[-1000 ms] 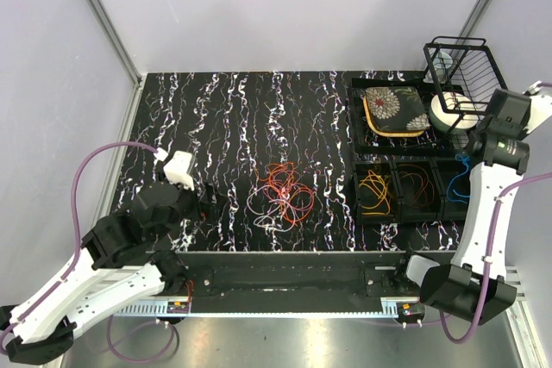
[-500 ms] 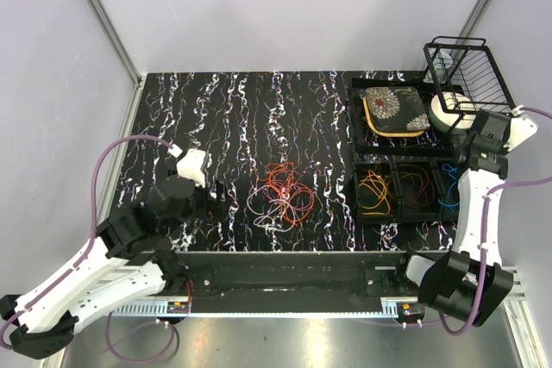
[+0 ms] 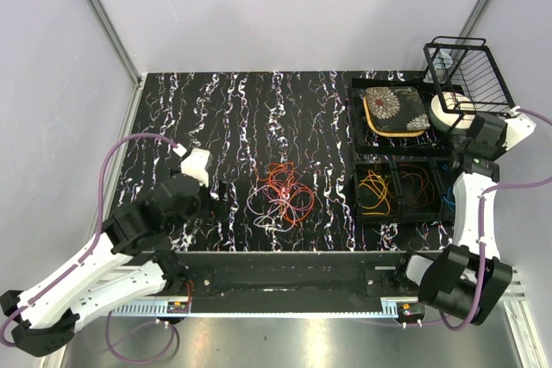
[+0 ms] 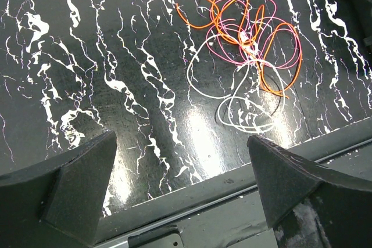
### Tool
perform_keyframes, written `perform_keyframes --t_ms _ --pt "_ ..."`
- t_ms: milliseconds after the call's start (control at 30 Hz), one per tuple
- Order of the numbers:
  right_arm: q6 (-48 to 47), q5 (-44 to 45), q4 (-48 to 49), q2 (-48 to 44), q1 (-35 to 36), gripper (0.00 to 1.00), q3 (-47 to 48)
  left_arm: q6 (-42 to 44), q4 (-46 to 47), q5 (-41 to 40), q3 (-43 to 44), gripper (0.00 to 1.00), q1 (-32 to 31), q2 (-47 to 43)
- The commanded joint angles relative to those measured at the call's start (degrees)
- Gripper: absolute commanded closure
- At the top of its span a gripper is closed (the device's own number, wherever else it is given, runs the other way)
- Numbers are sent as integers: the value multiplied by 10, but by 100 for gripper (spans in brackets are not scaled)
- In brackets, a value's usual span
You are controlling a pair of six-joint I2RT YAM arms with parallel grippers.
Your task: Untangle the cables
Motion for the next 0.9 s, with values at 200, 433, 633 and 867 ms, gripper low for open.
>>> perform_keyframes --t_ms 200,433,633,867 --pt "-29 41 109 67 -3 100 -47 -7 17 -24 11 2 -3 12" --pt "-6 -34 122 66 -2 100 -79 -7 16 -24 12 2 -3 25" --pt "36 -29 113 78 -2 100 -101 -8 15 -24 12 2 -3 27" --pt "75 -6 100 127 -2 100 -99 -8 15 -24 13 3 -3 25"
